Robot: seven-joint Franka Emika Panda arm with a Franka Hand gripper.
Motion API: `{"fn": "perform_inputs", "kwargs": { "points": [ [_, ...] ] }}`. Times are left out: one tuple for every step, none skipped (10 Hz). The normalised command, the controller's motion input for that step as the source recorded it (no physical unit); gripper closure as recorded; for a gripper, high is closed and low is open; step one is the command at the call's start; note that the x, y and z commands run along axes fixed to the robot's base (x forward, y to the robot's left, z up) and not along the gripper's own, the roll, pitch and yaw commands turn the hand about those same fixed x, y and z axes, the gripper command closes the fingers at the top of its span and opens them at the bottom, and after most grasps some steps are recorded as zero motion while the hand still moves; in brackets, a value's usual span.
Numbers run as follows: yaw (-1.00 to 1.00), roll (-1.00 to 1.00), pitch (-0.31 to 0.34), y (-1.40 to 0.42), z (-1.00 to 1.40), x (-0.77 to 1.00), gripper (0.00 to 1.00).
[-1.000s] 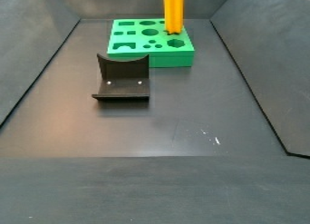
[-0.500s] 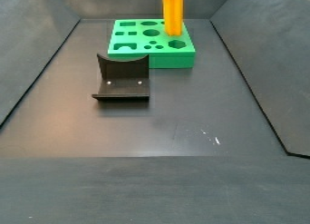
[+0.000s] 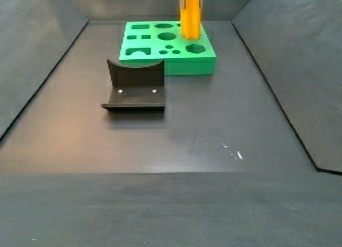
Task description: Insert the star object.
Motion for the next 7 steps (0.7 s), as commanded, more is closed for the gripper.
{"fn": "perform_inputs", "kwargs": {
  "points": [
    [0.00, -0.07, -0.421, 0.00, -0.21, -0.31, 1.00],
    [0.00, -0.06, -0.441, 0.00, -0.20, -0.29, 1.00],
    [0.00, 0.00, -0.327, -0.04, -0.17, -0.19, 1.00],
    [0.00, 0.03, -0.326, -0.09, -0.18, -0.21, 1.00],
    [0.05, 0.03, -0.331, -0.10, -0.14, -0.23, 1.00],
    [0.00, 0.04, -0.016, -0.05, 0.00, 0.00, 1.00],
    [0.00, 0.00, 0.000, 0.00, 0.00, 0.00, 1.00]
  ]
}}
